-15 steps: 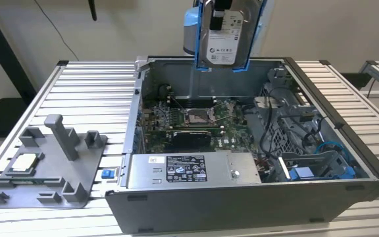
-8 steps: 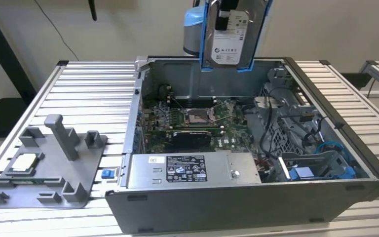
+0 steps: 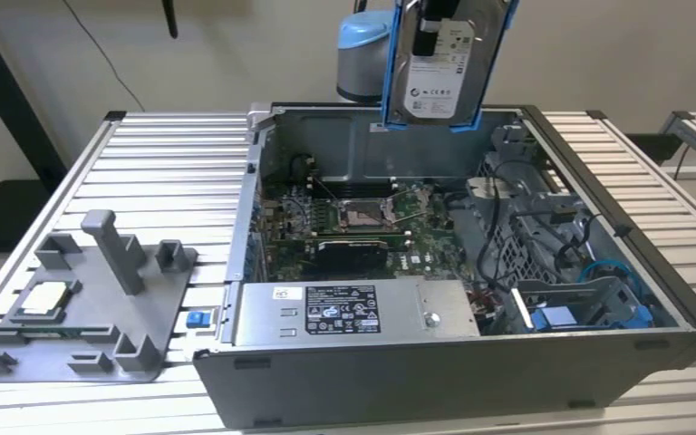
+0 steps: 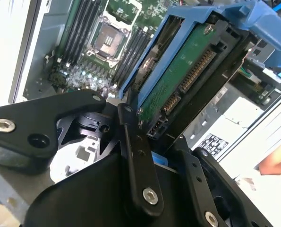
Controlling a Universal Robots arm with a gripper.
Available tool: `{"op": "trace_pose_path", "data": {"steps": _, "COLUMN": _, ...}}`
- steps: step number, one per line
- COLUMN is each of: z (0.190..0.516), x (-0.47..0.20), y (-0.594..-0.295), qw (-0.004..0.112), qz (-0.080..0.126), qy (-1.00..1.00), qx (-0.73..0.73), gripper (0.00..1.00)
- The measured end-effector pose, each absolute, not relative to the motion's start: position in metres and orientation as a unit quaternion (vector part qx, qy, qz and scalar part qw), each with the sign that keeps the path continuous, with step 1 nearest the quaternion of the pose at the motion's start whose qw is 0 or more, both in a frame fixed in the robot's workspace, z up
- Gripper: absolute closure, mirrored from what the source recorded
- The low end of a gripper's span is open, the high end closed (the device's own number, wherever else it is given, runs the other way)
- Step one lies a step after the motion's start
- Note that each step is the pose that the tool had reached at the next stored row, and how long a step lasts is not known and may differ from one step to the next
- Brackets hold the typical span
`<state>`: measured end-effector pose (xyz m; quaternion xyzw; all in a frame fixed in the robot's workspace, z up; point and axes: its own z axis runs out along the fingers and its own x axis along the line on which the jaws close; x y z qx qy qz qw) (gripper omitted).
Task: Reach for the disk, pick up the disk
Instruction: 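Pick up the disk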
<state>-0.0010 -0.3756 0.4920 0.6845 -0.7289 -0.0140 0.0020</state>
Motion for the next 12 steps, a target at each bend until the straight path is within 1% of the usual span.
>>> {"op": "trace_pose_path", "data": {"steps": 12, "z": 0.4921, "x": 0.0047, "y": -0.3756, "qw": 0.002, "qz": -0.014, "qy": -0.729, "qx": 0.685, "gripper": 1.0}}
